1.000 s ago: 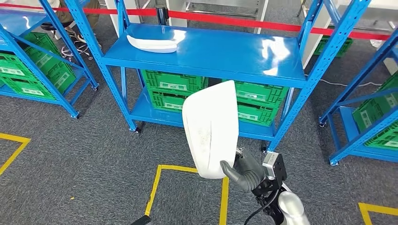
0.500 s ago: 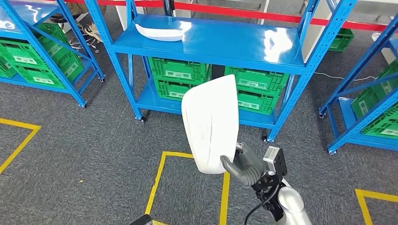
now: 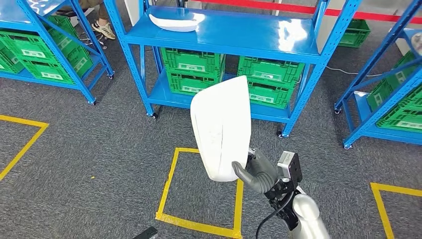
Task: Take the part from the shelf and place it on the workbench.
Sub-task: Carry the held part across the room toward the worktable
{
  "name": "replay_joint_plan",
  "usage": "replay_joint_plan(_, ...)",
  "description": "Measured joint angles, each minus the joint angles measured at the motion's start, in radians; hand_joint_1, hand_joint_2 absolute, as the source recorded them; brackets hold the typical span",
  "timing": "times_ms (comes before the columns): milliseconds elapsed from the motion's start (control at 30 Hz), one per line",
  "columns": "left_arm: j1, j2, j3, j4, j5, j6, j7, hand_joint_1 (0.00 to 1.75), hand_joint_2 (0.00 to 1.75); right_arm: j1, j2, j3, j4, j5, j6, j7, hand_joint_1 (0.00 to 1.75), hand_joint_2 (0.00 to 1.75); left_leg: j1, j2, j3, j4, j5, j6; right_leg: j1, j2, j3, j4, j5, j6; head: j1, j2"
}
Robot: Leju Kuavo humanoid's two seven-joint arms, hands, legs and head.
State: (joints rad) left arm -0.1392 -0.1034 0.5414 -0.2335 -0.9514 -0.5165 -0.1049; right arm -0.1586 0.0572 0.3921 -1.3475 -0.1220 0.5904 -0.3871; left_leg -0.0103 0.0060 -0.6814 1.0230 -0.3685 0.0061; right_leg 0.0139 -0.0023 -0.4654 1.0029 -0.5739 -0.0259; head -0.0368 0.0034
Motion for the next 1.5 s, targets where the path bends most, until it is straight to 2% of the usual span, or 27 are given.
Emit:
replay_joint_plan(67, 0.001, 0.001, 0.002, 0.000, 0.000, 0.000, 0.001, 0.00, 1.75, -0.003, 0.001, 0.000, 0.002, -0.002, 0.001, -0.001, 1.75, 1.75, 0.002, -0.001, -0.004, -0.006, 0.013, -0.013, -0.002, -0.002, -0.016, -0.009, 0.023, -0.010, 0.003, 0.000)
replay_joint_plan(100, 0.002, 0.002, 0.004, 0.000, 0.000, 0.000, 0.000, 0.00, 1.75, -0.005, 0.002, 0.000, 0.003, -0.003, 0.001, -0.001, 1.75, 1.75, 0.003, -0.003, -0.011, 0.004, -0.006, -0.019, -0.004, -0.004, -0.026, -0.012, 0.038, -0.016, 0.002, 0.000)
replay_joint_plan(167, 0.002, 0.002, 0.006, 0.001, -0.001, 0.000, -0.002, 0.00, 1.75, -0.009, 0.005, 0.000, 0.005, -0.003, 0.000, 0.002, 1.75, 1.75, 0.008, -0.006, -0.036, 0.084, -0.102, -0.030, -0.008, -0.006, -0.054, -0.016, 0.069, -0.025, 0.001, 0.000)
replay_joint_plan(233, -0.001, 0.002, 0.006, 0.001, -0.001, 0.000, -0.007, 0.00, 1.75, -0.011, 0.007, 0.000, 0.005, -0.004, -0.001, 0.007, 1.75, 1.75, 0.013, -0.006, -0.056, 0.213, -0.191, -0.040, -0.009, -0.007, -0.087, -0.014, 0.095, -0.026, 0.001, 0.000)
replay_joint_plan(267, -0.001, 0.003, 0.006, 0.000, -0.001, 0.000, -0.009, 0.00, 1.75, -0.011, 0.007, 0.000, 0.005, -0.004, -0.002, 0.008, 1.75, 1.75, 0.016, -0.006, -0.056, 0.261, -0.202, -0.044, -0.009, -0.007, -0.104, -0.011, 0.108, -0.024, 0.001, 0.000)
replay_joint_plan(300, -0.002, 0.003, 0.006, 0.000, -0.001, 0.000, -0.010, 0.00, 1.75, -0.012, 0.007, 0.000, 0.005, -0.004, -0.002, 0.010, 1.75, 1.75, 0.018, -0.006, -0.043, 0.283, -0.190, -0.047, -0.010, -0.008, -0.122, -0.007, 0.120, -0.021, 0.001, 0.000)
replay_joint_plan(367, -0.002, 0.003, 0.006, 0.000, -0.001, 0.000, -0.010, 0.00, 1.75, -0.012, 0.007, 0.000, 0.006, -0.004, -0.002, 0.010, 1.75, 1.75, 0.023, -0.006, 0.031, 0.223, -0.141, -0.050, -0.012, -0.009, -0.160, 0.004, 0.142, -0.013, 0.001, 0.000)
replay_joint_plan(433, -0.004, 0.001, 0.006, 0.000, 0.000, 0.000, -0.010, 0.00, 1.75, -0.014, 0.008, 0.000, 0.006, -0.003, -0.003, 0.011, 1.75, 1.75, 0.024, -0.009, 0.140, 0.078, -0.150, -0.049, -0.013, -0.009, -0.188, 0.013, 0.161, -0.002, 0.001, 0.000)
replay_joint_plan(467, -0.005, 0.000, 0.006, 0.000, 0.000, 0.000, -0.009, 0.00, 1.75, -0.015, 0.009, 0.000, 0.006, -0.003, -0.003, 0.011, 1.75, 1.75, 0.022, -0.011, 0.174, 0.021, -0.165, -0.045, -0.013, -0.009, -0.196, 0.016, 0.171, 0.003, 0.001, 0.000)
replay_joint_plan(500, -0.005, 0.000, 0.006, 0.000, 0.001, 0.000, -0.007, 0.00, 1.75, -0.016, 0.010, 0.000, 0.005, -0.003, -0.004, 0.012, 1.75, 1.75, 0.018, -0.013, 0.190, -0.013, -0.178, -0.040, -0.014, -0.009, -0.200, 0.015, 0.181, 0.008, 0.001, 0.000)
replay_joint_plan(567, -0.002, 0.000, 0.007, 0.001, 0.002, 0.000, -0.002, 0.00, 1.75, -0.016, 0.011, 0.000, 0.007, -0.003, -0.006, 0.013, 1.75, 1.75, 0.013, -0.012, 0.182, -0.024, -0.167, -0.023, -0.019, -0.009, -0.206, 0.012, 0.195, 0.019, 0.001, 0.000)
replay_joint_plan(600, 0.000, 0.000, 0.008, 0.001, 0.004, 0.000, 0.000, 0.00, 1.75, -0.016, 0.011, 0.000, 0.010, -0.003, -0.007, 0.014, 1.75, 1.75, 0.011, -0.011, 0.176, -0.024, -0.158, -0.012, -0.022, -0.008, -0.213, 0.021, 0.182, 0.025, 0.001, 0.000)
replay_joint_plan(633, 0.002, 0.001, 0.009, 0.001, 0.005, 0.000, 0.002, 0.00, 1.75, -0.016, 0.011, 0.000, 0.013, -0.003, -0.008, 0.014, 1.75, 1.75, 0.012, -0.009, 0.167, -0.025, -0.148, -0.002, -0.024, -0.006, -0.225, 0.048, 0.151, 0.031, 0.002, 0.000)
replay_joint_plan(733, 0.006, 0.004, 0.013, 0.002, 0.010, 0.000, 0.004, 0.00, 1.75, -0.020, 0.011, 0.000, 0.025, -0.005, -0.009, 0.013, 1.75, 1.75, 0.008, -0.007, 0.129, -0.022, -0.118, 0.014, -0.024, -0.005, -0.279, 0.231, 0.013, 0.037, 0.002, 0.000)
replay_joint_plan(767, 0.008, 0.005, 0.014, 0.002, 0.010, 0.000, 0.004, 0.00, 1.75, -0.021, 0.011, 0.000, 0.029, -0.005, -0.009, 0.013, 1.75, 1.75, 0.006, -0.007, 0.114, -0.020, -0.107, 0.016, -0.023, -0.004, -0.287, 0.284, -0.007, 0.036, 0.002, 0.000)
replay_joint_plan(800, 0.010, 0.005, 0.015, 0.002, 0.011, 0.000, 0.004, 0.00, 1.75, -0.021, 0.011, 0.000, 0.032, -0.006, -0.009, 0.012, 1.75, 1.75, 0.003, -0.007, 0.099, -0.019, -0.098, 0.017, -0.020, -0.004, -0.280, 0.308, -0.008, 0.032, 0.002, 0.000)
replay_joint_plan(833, 0.013, 0.005, 0.016, 0.002, 0.011, 0.000, 0.004, 0.00, 1.75, -0.022, 0.011, 0.000, 0.035, -0.006, -0.009, 0.012, 1.75, 1.75, 0.002, -0.006, 0.085, -0.016, -0.089, 0.017, -0.017, -0.003, -0.253, 0.294, 0.010, 0.026, 0.002, 0.000)
replay_joint_plan(900, 0.015, 0.004, 0.018, 0.002, 0.011, 0.000, 0.004, 0.00, 1.75, -0.026, 0.012, 0.000, 0.038, -0.007, -0.009, 0.010, 1.75, 1.75, 0.000, -0.007, 0.063, -0.012, -0.074, 0.015, -0.004, -0.001, -0.151, 0.172, 0.050, 0.007, 0.002, 0.000)
replay_joint_plan(967, 0.015, 0.002, 0.022, 0.002, 0.013, 0.000, 0.002, 0.00, 1.75, -0.034, 0.013, 0.000, 0.039, -0.005, -0.012, 0.002, 1.75, 1.75, 0.000, -0.006, 0.051, -0.010, -0.059, 0.008, 0.006, 0.001, -0.060, 0.036, 0.052, -0.010, 0.001, 0.000)
replay_joint_plan(1000, 0.015, 0.001, 0.023, 0.002, 0.014, 0.000, 0.000, 0.00, 1.75, -0.038, 0.014, 0.001, 0.040, -0.003, -0.014, -0.004, 1.75, 1.75, 0.001, -0.005, 0.048, -0.012, -0.051, 0.002, 0.010, 0.001, -0.041, 0.001, 0.046, -0.015, 0.002, 0.000)
replay_joint_plan(1067, 0.017, 0.001, 0.025, 0.003, 0.016, 0.000, -0.002, 0.00, 1.75, -0.041, 0.015, 0.002, 0.043, 0.000, -0.016, -0.013, 1.75, 1.75, 0.003, -0.003, 0.044, -0.018, -0.036, -0.010, 0.010, 0.001, -0.038, -0.022, 0.056, -0.020, 0.002, 0.000)
replay_joint_plan(1100, 0.017, 0.002, 0.027, 0.003, 0.017, 0.000, -0.003, 0.00, 1.75, -0.041, 0.016, 0.004, 0.044, 0.001, -0.017, -0.015, 1.75, 1.75, 0.004, -0.004, 0.040, -0.015, -0.042, -0.015, 0.007, -0.001, -0.041, -0.029, 0.066, -0.024, 0.002, 0.000)
replay_joint_plan(1167, 0.018, 0.003, 0.030, 0.003, 0.019, 0.000, -0.006, 0.00, 1.75, -0.042, 0.020, 0.008, 0.046, 0.003, -0.020, -0.017, 1.75, 1.75, 0.005, -0.007, 0.018, 0.040, -0.103, -0.027, 0.000, -0.005, -0.055, -0.038, 0.089, -0.032, 0.001, 0.000)
replay_joint_plan(1233, 0.018, 0.004, 0.031, 0.003, 0.020, 0.000, -0.009, 0.00, 1.75, -0.042, 0.024, 0.010, 0.048, 0.005, -0.023, -0.019, 1.75, 1.75, 0.012, -0.008, -0.016, 0.165, -0.194, -0.039, -0.001, -0.007, -0.081, -0.032, 0.106, -0.035, 0.000, 0.000)
replay_joint_plan(1300, 0.018, 0.006, 0.032, 0.003, 0.021, 0.000, -0.010, 0.00, 1.75, -0.042, 0.025, 0.012, 0.052, 0.006, -0.025, -0.018, 1.75, 1.75, 0.018, -0.008, -0.034, 0.266, -0.235, -0.048, -0.002, -0.009, -0.108, -0.021, 0.118, -0.032, 0.000, 0.000)
replay_joint_plan(1367, 0.019, 0.006, 0.032, 0.003, 0.021, 0.000, -0.010, 0.00, 1.75, -0.042, 0.026, 0.012, 0.054, 0.006, -0.025, -0.018, 1.75, 1.75, 0.020, -0.008, -0.034, 0.293, -0.235, -0.051, -0.003, -0.009, -0.119, -0.015, 0.122, -0.031, 0.000, 0.000)
replay_joint_plan(1500, 0.019, 0.006, 0.032, 0.003, 0.021, 0.000, -0.010, 0.00, 1.75, -0.042, 0.026, 0.012, 0.054, 0.006, -0.025, -0.018, 1.75, 1.75, 0.021, -0.008, -0.034, 0.293, -0.234, -0.051, -0.003, -0.010, -0.120, -0.015, 0.123, -0.030, 0.000, 0.000)
